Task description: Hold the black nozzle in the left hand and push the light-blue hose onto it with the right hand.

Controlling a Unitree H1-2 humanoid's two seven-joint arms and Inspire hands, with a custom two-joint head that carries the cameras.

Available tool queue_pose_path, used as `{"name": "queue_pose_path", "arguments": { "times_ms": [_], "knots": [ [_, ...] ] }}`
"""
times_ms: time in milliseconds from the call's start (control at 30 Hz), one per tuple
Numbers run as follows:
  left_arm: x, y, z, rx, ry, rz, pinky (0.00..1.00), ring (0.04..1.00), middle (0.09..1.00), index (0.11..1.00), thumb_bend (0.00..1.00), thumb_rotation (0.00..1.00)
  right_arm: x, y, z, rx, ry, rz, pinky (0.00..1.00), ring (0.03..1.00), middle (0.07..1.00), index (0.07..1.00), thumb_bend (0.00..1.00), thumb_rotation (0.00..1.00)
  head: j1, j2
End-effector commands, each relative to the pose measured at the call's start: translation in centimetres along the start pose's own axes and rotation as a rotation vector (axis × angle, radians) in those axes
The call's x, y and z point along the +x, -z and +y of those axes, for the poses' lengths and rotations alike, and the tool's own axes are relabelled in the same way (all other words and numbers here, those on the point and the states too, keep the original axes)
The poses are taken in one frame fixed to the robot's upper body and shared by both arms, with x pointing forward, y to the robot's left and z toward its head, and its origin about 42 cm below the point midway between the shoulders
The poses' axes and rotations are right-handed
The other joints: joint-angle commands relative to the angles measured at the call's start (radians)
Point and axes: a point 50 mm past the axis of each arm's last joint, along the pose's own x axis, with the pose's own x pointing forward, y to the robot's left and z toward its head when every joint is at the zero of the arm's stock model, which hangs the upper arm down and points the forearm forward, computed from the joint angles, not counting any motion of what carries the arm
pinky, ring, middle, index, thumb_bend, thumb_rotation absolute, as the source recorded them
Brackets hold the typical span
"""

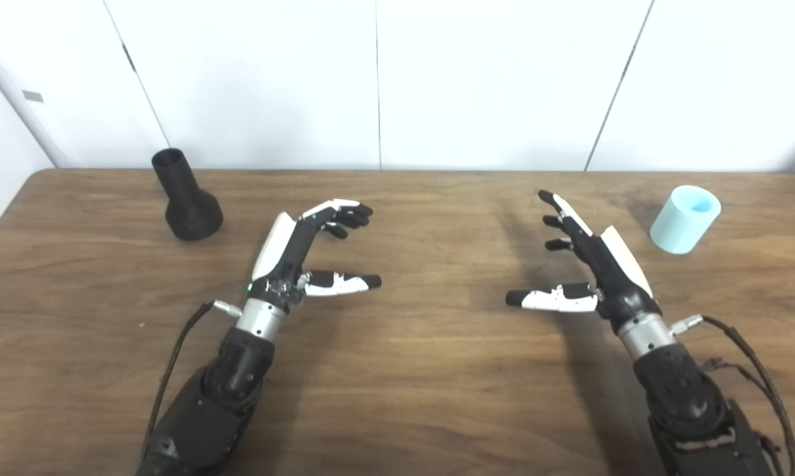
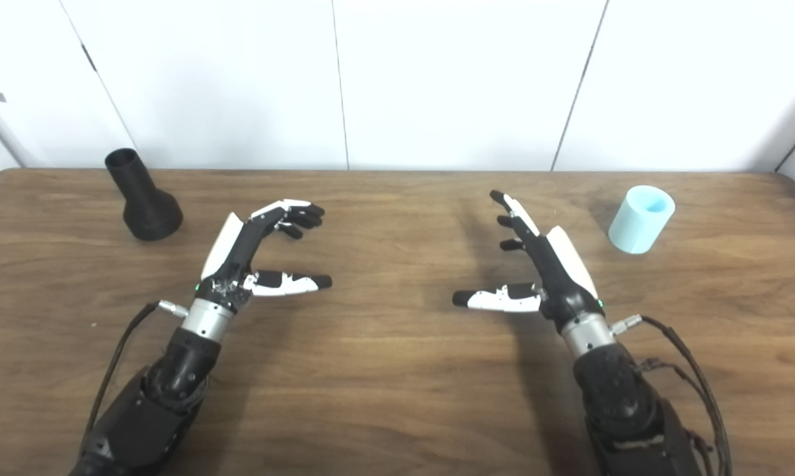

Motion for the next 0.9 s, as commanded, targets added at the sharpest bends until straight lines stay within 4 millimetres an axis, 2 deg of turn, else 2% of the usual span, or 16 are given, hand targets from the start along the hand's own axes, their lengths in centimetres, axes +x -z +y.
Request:
{"name": "queue_pose_path", "arguments": {
  "times_ms": [0,433,500,567,667,700,767,867],
  "knots": [
    [-5.2,3.4,-1.5,0.001,0.035,0.143,0.63,0.684,0.671,0.692,0.80,0.00,0.7,-1.5,-1.0,-0.014,0.045,-0.083,0.77,0.900,0.978,0.944,0.92,0.31,-0.002,-0.002],
    [-5.2,3.5,-1.6,0.005,0.039,0.143,0.60,0.668,0.672,0.691,0.80,0.00,0.5,-1.4,-1.0,-0.011,0.040,-0.086,0.79,0.900,0.972,0.944,0.92,0.31,0.005,-0.015],
    [-5.2,3.5,-1.7,0.004,0.040,0.146,0.59,0.669,0.671,0.692,0.80,0.00,0.5,-1.2,-1.0,-0.006,0.039,-0.084,0.79,0.900,0.971,0.944,0.91,0.29,0.035,-0.029],
    [-5.2,3.6,-2.1,-0.007,0.043,0.154,0.59,0.672,0.672,0.694,0.80,0.00,0.4,-1.0,-1.1,0.013,0.045,-0.080,0.79,0.900,0.971,0.943,0.91,0.28,0.097,-0.053],
    [-5.2,3.5,-3.0,-0.026,0.049,0.162,0.61,0.680,0.676,0.701,0.80,0.00,0.1,-0.2,-1.4,0.071,0.067,-0.114,0.72,0.848,0.946,0.920,0.88,0.17,0.191,-0.091],
    [-5.1,3.5,-3.4,-0.029,0.049,0.164,0.61,0.680,0.675,0.702,0.80,0.00,0.0,0.0,-1.5,0.082,0.076,-0.123,0.67,0.800,0.926,0.906,0.86,0.12,0.200,-0.095],
    [-5.0,3.5,-4.3,-0.026,0.050,0.167,0.61,0.673,0.670,0.699,0.80,0.01,-0.2,0.4,-1.8,0.103,0.089,-0.118,0.62,0.734,0.891,0.877,0.80,0.04,0.279,-0.135],
    [-4.7,3.4,-5.4,-0.013,0.049,0.166,0.59,0.661,0.674,0.695,0.79,0.04,-0.4,0.6,-2.0,0.106,0.090,-0.099,0.63,0.734,0.874,0.867,0.77,0.00,0.350,-0.172]
  ]
}}
